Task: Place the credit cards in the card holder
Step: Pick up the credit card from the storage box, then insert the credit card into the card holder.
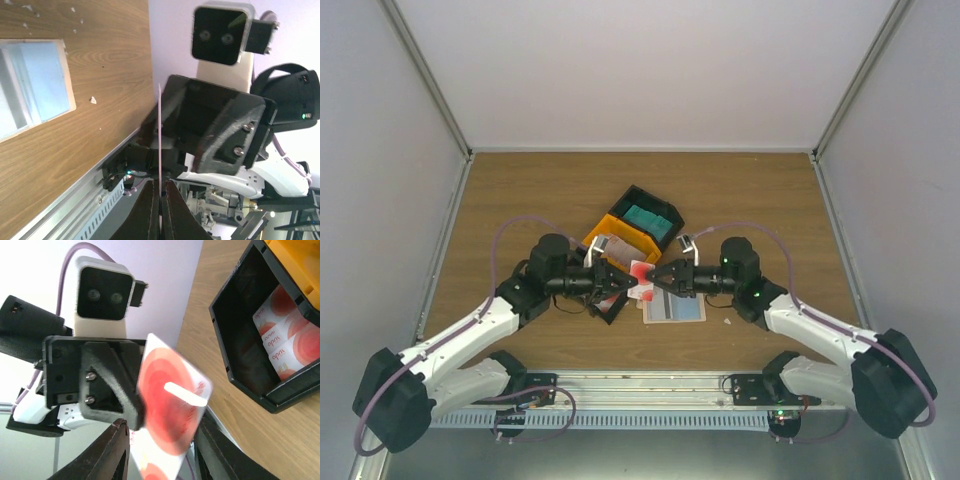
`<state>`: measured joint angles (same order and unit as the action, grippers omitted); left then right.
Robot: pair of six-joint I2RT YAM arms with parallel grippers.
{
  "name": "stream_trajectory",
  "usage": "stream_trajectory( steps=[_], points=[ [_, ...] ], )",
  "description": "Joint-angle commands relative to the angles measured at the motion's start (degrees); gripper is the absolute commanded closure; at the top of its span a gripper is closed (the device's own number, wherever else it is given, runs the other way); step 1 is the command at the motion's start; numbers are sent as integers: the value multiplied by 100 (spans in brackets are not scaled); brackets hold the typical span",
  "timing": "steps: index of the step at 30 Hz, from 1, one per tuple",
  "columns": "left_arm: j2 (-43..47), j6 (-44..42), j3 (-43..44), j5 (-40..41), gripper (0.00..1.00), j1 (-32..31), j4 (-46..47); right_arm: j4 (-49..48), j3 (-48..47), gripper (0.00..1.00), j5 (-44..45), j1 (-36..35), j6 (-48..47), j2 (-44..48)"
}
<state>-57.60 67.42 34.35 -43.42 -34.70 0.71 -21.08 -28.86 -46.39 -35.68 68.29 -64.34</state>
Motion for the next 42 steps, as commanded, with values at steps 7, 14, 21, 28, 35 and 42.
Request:
stream_trajectory(
  steps=[7, 14, 21, 28, 35, 42],
  points=[
    [-44, 281, -409, 253, 100, -46, 760, -638, 333, 90, -369, 17, 365, 254],
    [-189, -181, -371, 337, 77, -121, 503, 236, -19, 100, -177, 70, -489, 2],
    [-510, -1436, -53, 1950, 45, -529, -1208, 2727, 12, 99, -158, 1207, -2540, 306],
    [-1753, -1697, 432, 2949, 50, -1520, -1059, 4249, 174, 99, 1114, 1814, -3610, 292],
    [-3035, -1867, 1100, 3647, 59, -2052, -1057, 4184, 235, 99, 1073, 2066, -3944, -202],
    [-3279, -1735, 1192, 4289, 55, -2155, -1422, 3379, 357, 100, 338, 2059, -3862, -805]
  ],
)
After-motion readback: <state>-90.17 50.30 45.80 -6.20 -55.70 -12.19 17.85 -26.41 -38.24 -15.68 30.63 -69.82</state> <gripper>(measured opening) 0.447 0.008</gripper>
